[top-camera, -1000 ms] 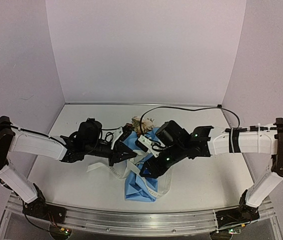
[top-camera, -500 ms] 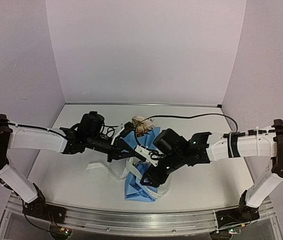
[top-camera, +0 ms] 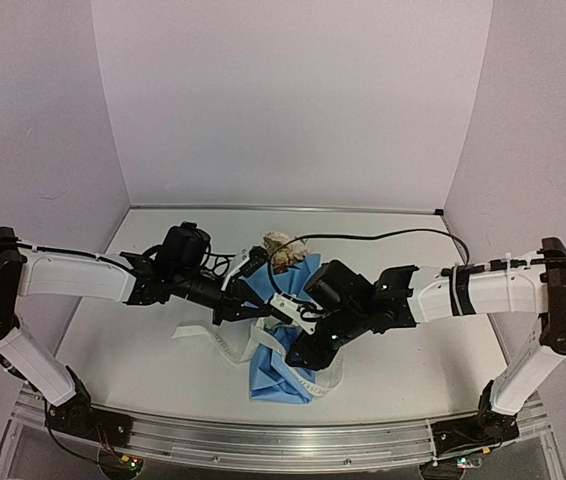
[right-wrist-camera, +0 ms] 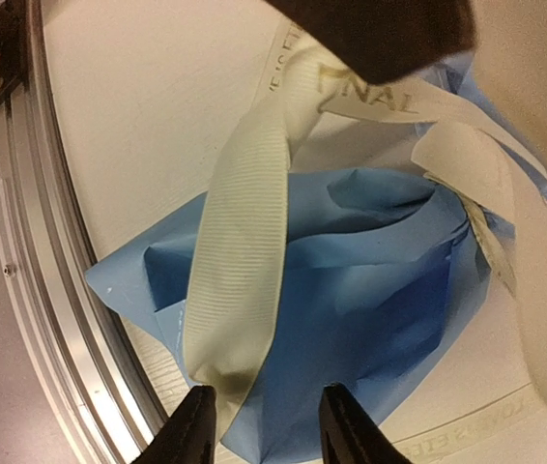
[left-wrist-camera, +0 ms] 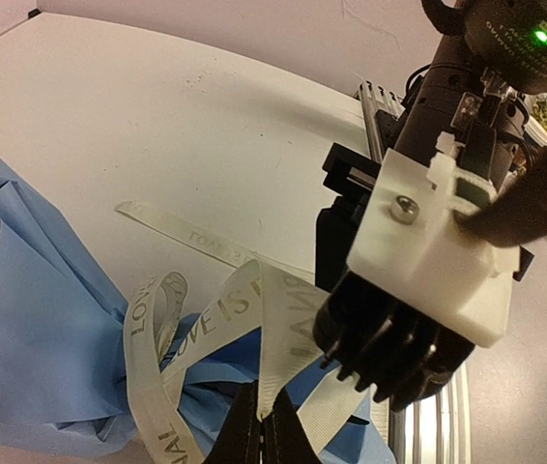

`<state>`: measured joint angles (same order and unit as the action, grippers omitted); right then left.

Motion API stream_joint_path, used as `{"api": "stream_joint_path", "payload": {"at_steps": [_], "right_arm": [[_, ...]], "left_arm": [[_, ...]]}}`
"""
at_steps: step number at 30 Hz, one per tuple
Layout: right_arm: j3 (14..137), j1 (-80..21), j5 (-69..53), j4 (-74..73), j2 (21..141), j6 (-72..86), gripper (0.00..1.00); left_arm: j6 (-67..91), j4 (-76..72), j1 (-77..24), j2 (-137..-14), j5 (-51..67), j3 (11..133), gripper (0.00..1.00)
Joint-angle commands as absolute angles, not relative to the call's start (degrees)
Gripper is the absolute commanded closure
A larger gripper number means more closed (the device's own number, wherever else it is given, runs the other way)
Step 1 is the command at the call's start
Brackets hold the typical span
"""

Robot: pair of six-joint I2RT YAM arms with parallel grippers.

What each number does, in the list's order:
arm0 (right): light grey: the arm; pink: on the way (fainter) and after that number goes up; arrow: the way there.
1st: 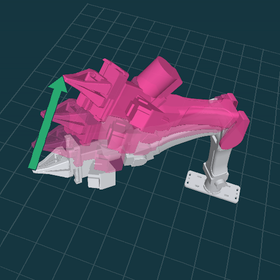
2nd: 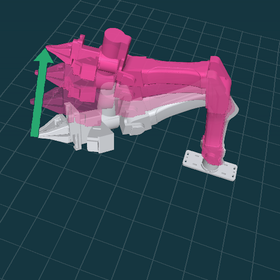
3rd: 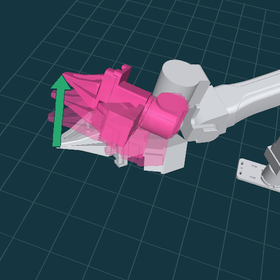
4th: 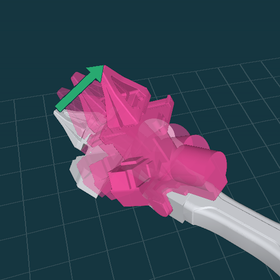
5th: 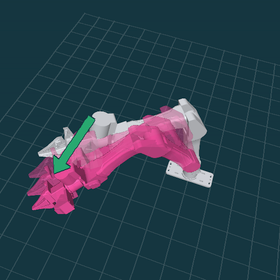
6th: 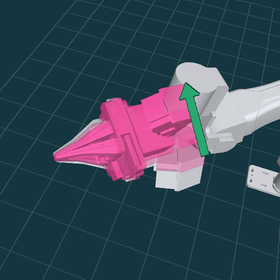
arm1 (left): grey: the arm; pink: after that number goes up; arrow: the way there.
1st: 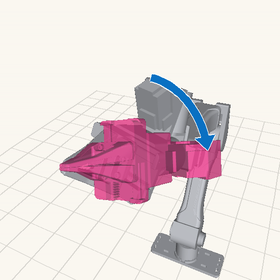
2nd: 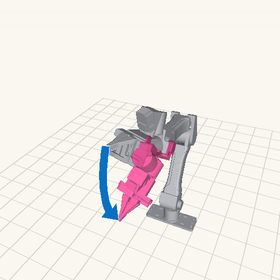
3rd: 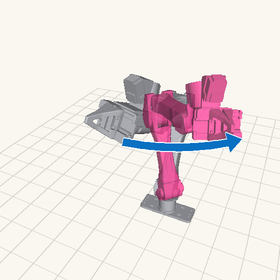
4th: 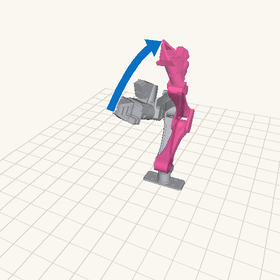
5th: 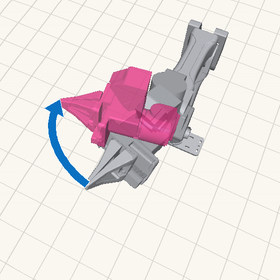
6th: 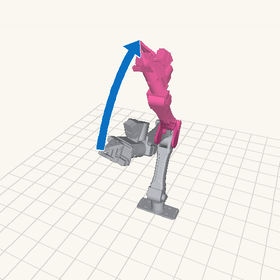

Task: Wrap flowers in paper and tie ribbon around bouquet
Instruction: Cross the half-tied ribbon over the folded bouquet.

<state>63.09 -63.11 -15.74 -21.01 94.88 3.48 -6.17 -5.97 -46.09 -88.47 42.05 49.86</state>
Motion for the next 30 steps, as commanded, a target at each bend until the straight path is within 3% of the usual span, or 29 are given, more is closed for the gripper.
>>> {"api": "stream_joint_path", "payload": {"at_steps": [1,11,30], "right_arm": [[65.02,-63.52,-13.99,-21.01,95.97,4.3,0.71],[64.82,-63.38,-10.47,-21.05,95.49,5.96,0.99],[62.31,-56.16,-10.53,-17.18,94.86,12.55,1.0]], "left_arm": [[-6.96,-5.76,-45.49,-88.63,43.44,51.83,0.99],[-6.5,-6.35,-44.92,-88.87,43.76,52.17,0.99],[0.9,-12.86,-42.91,-91.77,47.19,52.59,1.0]]}}
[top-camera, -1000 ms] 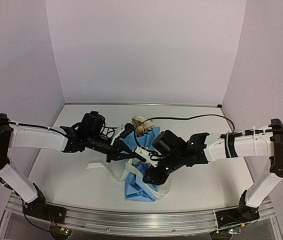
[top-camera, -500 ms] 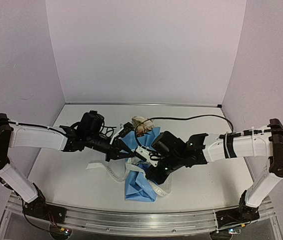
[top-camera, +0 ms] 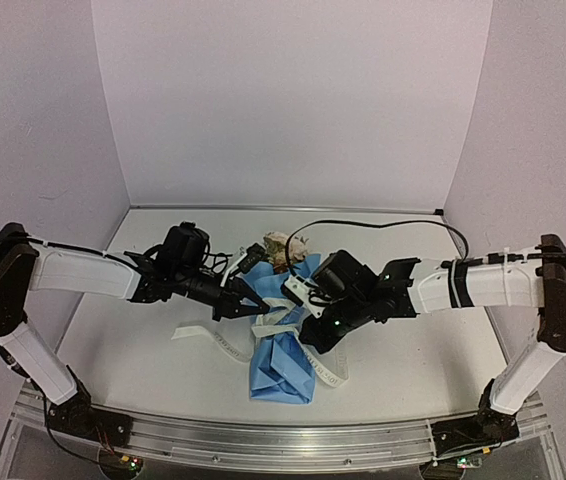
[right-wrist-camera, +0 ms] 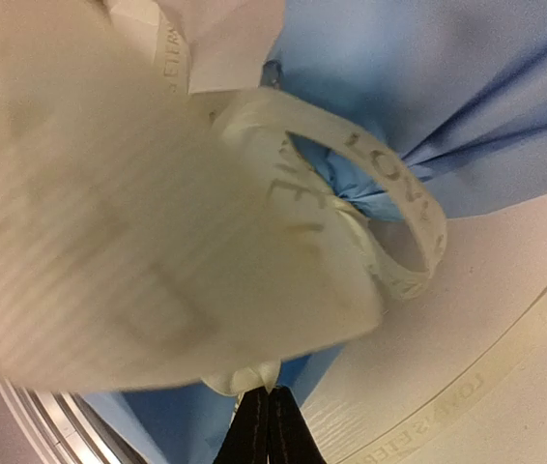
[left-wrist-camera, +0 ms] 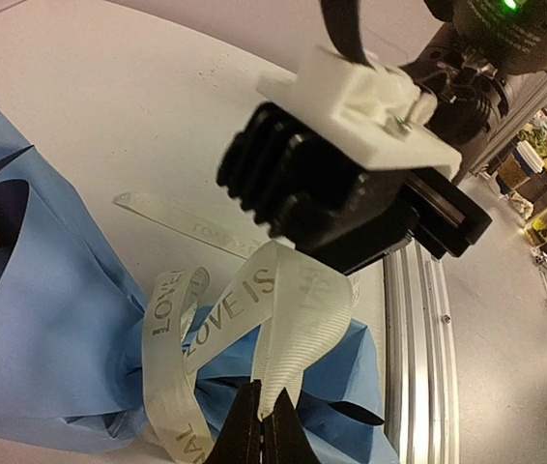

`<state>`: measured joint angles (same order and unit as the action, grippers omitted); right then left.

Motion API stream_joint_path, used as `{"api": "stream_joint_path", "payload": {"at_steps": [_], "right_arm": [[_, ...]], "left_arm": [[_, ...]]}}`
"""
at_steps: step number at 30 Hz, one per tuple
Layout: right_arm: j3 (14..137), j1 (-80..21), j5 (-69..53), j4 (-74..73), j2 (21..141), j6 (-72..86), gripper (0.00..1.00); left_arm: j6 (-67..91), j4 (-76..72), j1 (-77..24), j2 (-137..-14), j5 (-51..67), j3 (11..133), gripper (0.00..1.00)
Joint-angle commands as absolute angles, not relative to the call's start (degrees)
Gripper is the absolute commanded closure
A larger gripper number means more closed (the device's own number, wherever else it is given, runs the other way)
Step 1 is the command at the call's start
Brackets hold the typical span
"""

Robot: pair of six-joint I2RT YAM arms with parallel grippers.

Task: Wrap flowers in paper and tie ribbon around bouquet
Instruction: Cross the half-tied ribbon over the folded bouquet.

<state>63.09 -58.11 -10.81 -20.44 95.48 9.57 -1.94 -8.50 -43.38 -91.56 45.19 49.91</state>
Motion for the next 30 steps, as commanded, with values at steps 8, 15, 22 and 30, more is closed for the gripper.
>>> {"api": "stream_joint_path", "payload": {"at_steps": [8,15,22,30], "right_arm": [[62.03,-55.99,-16.44,-13.88,94.57,15.19,0.92],[61.78,-56.05,-18.14,-11.55,95.13,15.55,0.7],[58.7,-56.08,-18.61,-9.38,92.82,16.0,0.62],[52.61,-57.37,-18.27,-7.43,87.26,13.55,0.51]], "left_arm": [[3.7,-13.56,-42.63,-92.85,49.01,53.8,1.0],[3.69,-11.32,-42.63,-93.94,50.63,55.63,0.99],[3.34,-10.04,-42.63,-94.35,50.85,56.57,0.99],[2.77,-8.38,-42.63,-94.71,52.31,57.32,0.99]]}}
